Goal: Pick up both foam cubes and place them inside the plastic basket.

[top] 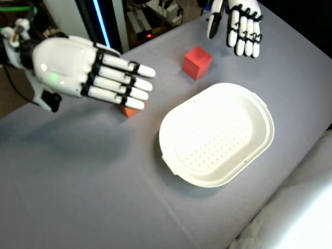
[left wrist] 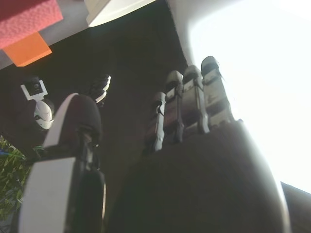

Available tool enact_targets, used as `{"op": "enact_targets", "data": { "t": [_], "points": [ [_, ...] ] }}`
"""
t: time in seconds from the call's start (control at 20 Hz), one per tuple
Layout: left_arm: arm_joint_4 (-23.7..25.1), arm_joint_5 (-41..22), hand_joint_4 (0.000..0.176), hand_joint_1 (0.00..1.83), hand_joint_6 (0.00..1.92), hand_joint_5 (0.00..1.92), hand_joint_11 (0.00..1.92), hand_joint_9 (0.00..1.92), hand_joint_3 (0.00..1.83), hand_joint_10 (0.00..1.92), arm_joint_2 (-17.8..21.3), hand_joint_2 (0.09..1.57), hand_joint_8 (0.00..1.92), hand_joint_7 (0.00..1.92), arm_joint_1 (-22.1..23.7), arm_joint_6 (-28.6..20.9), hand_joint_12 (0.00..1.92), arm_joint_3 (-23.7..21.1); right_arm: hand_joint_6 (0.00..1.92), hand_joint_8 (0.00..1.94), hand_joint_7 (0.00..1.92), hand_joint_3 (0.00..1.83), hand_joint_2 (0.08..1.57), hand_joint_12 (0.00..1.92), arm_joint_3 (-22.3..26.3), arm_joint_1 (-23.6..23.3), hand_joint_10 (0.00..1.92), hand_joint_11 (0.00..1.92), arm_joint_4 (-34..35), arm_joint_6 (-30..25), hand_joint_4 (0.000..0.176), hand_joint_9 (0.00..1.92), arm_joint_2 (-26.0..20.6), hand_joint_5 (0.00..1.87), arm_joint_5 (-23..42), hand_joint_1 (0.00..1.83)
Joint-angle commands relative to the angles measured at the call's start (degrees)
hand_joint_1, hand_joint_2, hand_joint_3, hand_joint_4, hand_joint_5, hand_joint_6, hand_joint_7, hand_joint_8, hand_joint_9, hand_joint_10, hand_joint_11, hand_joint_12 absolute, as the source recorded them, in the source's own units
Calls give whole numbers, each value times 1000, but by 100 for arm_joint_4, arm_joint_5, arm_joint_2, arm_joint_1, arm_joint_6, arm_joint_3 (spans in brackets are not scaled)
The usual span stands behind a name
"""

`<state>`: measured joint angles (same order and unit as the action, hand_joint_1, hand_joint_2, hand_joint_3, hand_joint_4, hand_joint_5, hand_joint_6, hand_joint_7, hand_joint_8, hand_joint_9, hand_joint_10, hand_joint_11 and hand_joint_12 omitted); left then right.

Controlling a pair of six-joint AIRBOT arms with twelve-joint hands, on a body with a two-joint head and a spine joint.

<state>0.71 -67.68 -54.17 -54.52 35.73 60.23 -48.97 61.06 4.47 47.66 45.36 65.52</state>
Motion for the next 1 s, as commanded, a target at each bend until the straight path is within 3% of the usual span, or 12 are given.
{"op": "enact_targets", "data": {
  "t": [0.0, 0.1, 0.3, 0.35, 0.45, 0.55, 0.65, 0.7, 0.8, 0.85, 0.9, 0.95],
  "points": [
    [-50, -645, 71, 452, 0, 0, 0, 0, 39, 0, -22, 1160, 0, 0, 46, -36, 0, 35, 0, 0, 0, 29, 1231, 0, -25, -10, 0, 0, 33, -20, 0, 0, 11, 0, 654, 411],
    [-50, -623, 65, 465, 0, 0, 0, 0, 24, 0, -24, 1149, 0, 0, 46, -43, 0, 33, 0, 0, 0, 15, 1222, 0, -13, 0, 0, 0, 34, -20, 0, 0, 11, 0, 653, 425],
    [201, -389, 87, 576, 0, 0, 0, 0, 0, 0, -45, 1074, 0, 0, 13, -200, 0, -20, 0, 0, 0, 0, 1109, 0, 21, 47, 0, 0, -71, -124, 0, 0, 23, 0, 562, 486],
    [296, -260, 69, 583, 0, 0, 0, 0, 0, 0, -89, 1053, 0, 0, 12, -253, 0, -20, 0, 0, 0, 0, 1090, 0, 18, 48, 0, 0, -108, -135, 0, 0, 51, 0, 450, 509],
    [406, -50, 58, 563, 0, 0, 0, 0, 0, 0, -275, 1036, 0, 0, 11, -433, 0, 70, 0, 0, 0, 0, 1081, 0, -36, 50, 0, 0, -135, -169, 0, 0, 148, 0, 236, 535],
    [433, 142, 62, 620, 0, 0, 24, 0, 0, 0, -474, 1007, 0, 0, 17, -488, 12, 159, 0, 0, 0, 0, 1070, 0, -136, 49, 0, 0, -136, -205, 0, 0, 326, 0, 12, 583],
    [485, 425, 57, 699, 0, 0, 0, 75, 57, 9, -650, 944, 0, 0, 53, -524, 1000, 264, 0, 0, 0, 0, 1055, 0, -265, 3, 0, 0, -133, -244, 0, 0, 493, 0, -232, 633],
    [500, 520, 48, 729, 0, 0, 0, 121, 30, 26, -708, 932, 4, 17, 60, -555, 1264, 316, 0, 0, 0, 0, 1049, 0, -352, -48, 0, 0, -132, -265, 0, 0, 584, 0, -396, 654],
    [507, 707, 44, 798, 6, 36, 0, 204, 14, 56, -825, 968, 14, 122, 59, -589, 1417, 412, 0, 0, 0, 0, 1053, 0, -516, -169, 8, 0, -132, -268, 0, 20, 773, 0, -738, 698],
    [504, 763, 28, 814, 16, 82, 0, 238, 18, 67, -851, 1006, 19, 171, 60, -597, 1460, 441, 0, 12, 30, 0, 1061, 10, -557, -196, 24, 22, -131, -270, 0, 57, 821, 0, -807, 706],
    [502, 833, 0, 924, 45, 228, 13, 380, 20, 139, -896, 1058, 60, 345, 66, -616, 1548, 486, 0, 2, 263, 0, 1137, 551, -609, -222, 72, 4, -131, -294, 0, 191, 879, 110, -867, 733],
    [492, 900, 0, 1034, 25, 382, 155, 480, 4, 358, -945, 1097, 66, 529, 85, -633, 1548, 533, 73, 100, 612, 0, 1209, 1236, -651, -249, 258, 0, -128, -295, 0, 482, 924, 370, -919, 893]
  ]
}}
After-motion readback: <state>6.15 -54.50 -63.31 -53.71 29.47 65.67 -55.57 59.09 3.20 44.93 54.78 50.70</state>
